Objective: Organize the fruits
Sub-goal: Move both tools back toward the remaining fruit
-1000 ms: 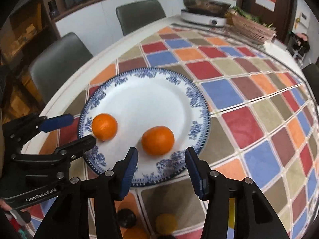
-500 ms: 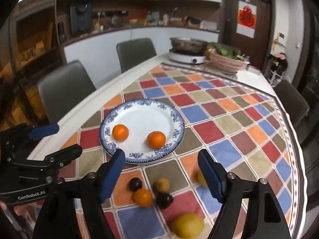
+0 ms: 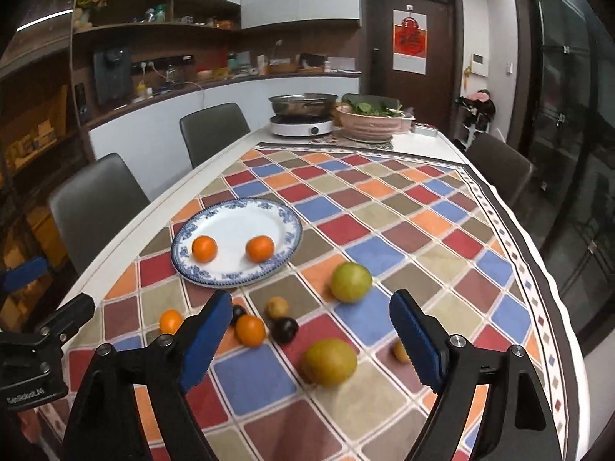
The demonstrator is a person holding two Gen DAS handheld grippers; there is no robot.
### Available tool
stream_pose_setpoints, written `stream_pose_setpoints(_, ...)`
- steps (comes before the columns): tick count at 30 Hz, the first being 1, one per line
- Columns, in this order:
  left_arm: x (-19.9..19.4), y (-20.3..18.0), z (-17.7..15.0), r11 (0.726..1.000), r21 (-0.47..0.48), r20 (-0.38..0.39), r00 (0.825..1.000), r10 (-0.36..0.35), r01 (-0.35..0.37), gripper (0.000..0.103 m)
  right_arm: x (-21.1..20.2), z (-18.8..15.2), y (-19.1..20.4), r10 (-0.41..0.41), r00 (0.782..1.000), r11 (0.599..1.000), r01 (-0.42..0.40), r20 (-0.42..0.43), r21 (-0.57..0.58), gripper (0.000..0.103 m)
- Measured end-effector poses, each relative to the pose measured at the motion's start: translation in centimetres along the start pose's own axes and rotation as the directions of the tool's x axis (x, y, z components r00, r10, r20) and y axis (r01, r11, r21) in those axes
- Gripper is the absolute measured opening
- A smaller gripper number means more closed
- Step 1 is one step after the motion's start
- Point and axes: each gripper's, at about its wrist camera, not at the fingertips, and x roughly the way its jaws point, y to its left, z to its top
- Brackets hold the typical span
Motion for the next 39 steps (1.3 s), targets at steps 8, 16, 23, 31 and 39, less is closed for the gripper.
stream_pose_setpoints(8,0.4,-0.2,-2.9,1.0,-0.013,-0.044,0.999,-0.014,0.013,0.096,0.2,-3.0,-0.5,-0.017,0.999,0.998,0.019,-0.049,0.054,0.084)
stream_pose_setpoints(16,2.3,-0.3,-4.3,1.0,0.007,-0.095,0.995,-0.012,0.013,0.096,1.9,-5.0,-0.9,-0.039,0.99,0.997,0.049,-0.135,0.066,0.084)
stream_pose_setpoints(23,4.8,-0.5,-4.5,0.999,0.02,-0.158,0.986,-0.046,0.049,0.095,3.9,-5.8,-1.0,-0.059,0.976,0.995,0.073,-0.208,0.061,0.084)
stream_pose_setpoints(31,8.0,-0.6,-3.6,0.997,0.023,-0.2,0.977,-0.071,0.077,0.085,5.7,-5.4,-1.0,-0.082,0.97,0.995,0.092,-0.228,0.034,0.084)
stream_pose_setpoints(39,10.8,-0.7,-3.3,0.997,-0.011,-0.235,0.969,-0.077,0.077,0.076,8.0,-5.6,-1.2,-0.072,0.956,0.994,0.091,-0.283,0.054,0.08)
